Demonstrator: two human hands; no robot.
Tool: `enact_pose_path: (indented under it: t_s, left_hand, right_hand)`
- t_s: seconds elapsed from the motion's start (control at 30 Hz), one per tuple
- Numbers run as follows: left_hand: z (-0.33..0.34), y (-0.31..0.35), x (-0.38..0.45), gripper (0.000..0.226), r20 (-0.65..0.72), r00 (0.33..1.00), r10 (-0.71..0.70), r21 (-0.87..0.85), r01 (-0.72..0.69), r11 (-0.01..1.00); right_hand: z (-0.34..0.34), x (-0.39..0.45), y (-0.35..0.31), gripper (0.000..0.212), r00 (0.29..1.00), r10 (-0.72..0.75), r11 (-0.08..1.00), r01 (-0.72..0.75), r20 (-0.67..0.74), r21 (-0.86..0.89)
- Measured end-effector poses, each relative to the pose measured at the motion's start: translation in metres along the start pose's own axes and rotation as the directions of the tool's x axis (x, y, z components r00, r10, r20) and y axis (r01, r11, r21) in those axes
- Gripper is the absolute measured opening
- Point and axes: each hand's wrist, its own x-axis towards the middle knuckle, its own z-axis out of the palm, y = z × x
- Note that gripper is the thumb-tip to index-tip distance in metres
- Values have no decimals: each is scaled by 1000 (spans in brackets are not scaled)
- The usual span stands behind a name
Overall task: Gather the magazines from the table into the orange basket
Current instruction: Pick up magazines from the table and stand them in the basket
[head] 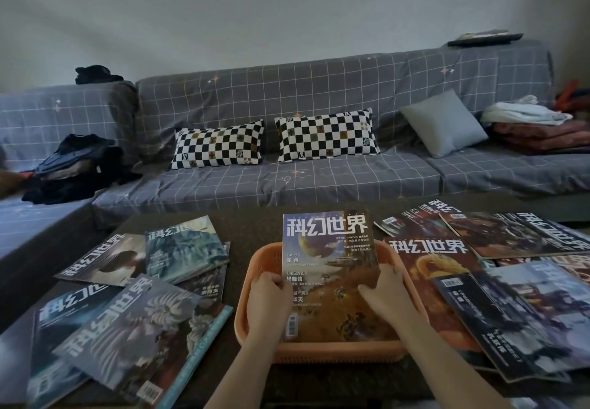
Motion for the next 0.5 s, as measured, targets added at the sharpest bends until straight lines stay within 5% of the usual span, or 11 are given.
enact_pose_path:
  t_s: [0.2, 0.5]
  left_hand:
    - [1, -1, 1, 33, 82, 996, -18, -39, 21, 999]
    - [-4, 1, 1, 30, 151, 987, -54, -94, 68, 993]
  right_hand:
    - [-1, 3, 1, 45, 999, -16, 1000, 15, 27, 26]
    - [-4, 6, 4, 30, 999, -29, 999, 31, 36, -38]
